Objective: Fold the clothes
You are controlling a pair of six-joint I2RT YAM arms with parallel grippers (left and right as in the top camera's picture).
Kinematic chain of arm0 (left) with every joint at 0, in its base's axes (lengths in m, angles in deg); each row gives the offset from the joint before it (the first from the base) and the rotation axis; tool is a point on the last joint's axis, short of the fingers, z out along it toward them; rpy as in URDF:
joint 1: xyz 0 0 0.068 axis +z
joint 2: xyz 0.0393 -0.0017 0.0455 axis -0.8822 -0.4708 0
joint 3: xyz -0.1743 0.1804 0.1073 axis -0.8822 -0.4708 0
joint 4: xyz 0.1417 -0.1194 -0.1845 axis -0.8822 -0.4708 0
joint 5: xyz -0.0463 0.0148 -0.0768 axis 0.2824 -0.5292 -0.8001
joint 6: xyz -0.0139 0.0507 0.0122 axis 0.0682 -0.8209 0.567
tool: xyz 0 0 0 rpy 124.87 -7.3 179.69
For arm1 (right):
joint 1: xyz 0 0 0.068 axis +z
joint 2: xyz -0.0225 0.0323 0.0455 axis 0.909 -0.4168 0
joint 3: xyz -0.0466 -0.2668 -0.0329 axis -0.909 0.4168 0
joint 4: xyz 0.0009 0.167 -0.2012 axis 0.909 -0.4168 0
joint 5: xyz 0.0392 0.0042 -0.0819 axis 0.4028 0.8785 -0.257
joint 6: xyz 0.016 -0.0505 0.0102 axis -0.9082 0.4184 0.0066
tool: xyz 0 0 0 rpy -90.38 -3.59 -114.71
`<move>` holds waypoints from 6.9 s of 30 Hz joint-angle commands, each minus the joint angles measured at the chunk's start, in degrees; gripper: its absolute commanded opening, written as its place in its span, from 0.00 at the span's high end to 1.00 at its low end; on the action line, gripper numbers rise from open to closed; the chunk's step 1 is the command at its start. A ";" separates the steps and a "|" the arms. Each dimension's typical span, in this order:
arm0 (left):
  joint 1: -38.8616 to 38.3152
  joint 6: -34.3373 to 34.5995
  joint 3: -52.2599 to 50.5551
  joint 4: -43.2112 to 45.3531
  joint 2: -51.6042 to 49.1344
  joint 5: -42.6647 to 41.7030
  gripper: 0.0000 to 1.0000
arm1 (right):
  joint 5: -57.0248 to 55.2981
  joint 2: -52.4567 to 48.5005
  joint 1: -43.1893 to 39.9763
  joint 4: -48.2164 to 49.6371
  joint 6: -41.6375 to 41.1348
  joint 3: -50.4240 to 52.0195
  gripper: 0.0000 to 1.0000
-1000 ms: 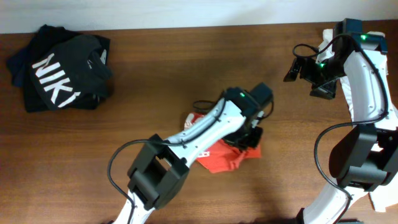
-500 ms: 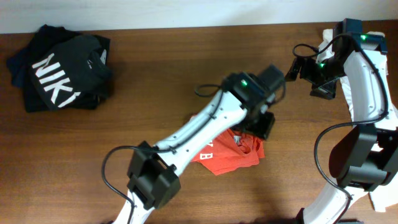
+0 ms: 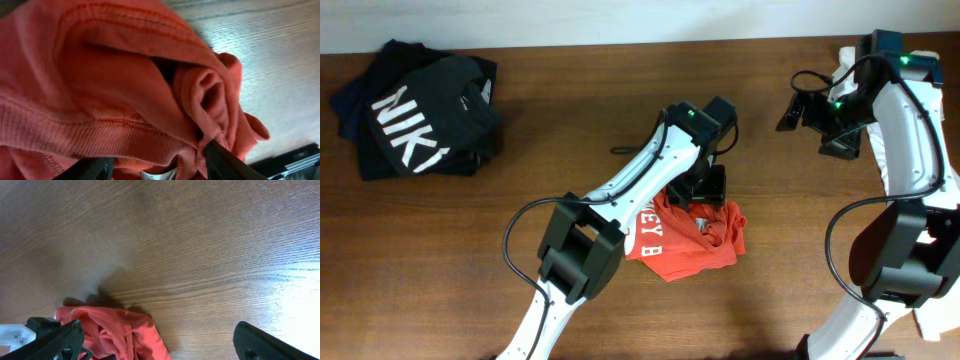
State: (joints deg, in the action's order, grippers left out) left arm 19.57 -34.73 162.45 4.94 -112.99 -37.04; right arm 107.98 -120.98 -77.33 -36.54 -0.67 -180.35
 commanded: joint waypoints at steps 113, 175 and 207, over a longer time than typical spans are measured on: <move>-9.79 -0.98 -0.07 7.82 1.40 -1.09 0.66 | -0.48 0.59 -0.07 0.00 0.15 -0.35 0.02; 3.54 -1.01 -11.69 -17.05 -6.32 20.59 0.46 | -0.46 0.59 -0.07 0.00 0.15 -0.35 0.01; -4.11 -6.67 -35.82 24.39 22.82 11.28 0.40 | -0.46 0.59 -0.07 0.00 0.15 -0.35 0.01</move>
State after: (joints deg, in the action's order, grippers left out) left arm 16.03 -38.28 123.53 30.91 -93.80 -27.23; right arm 107.82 -120.98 -77.33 -36.54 -0.67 -180.35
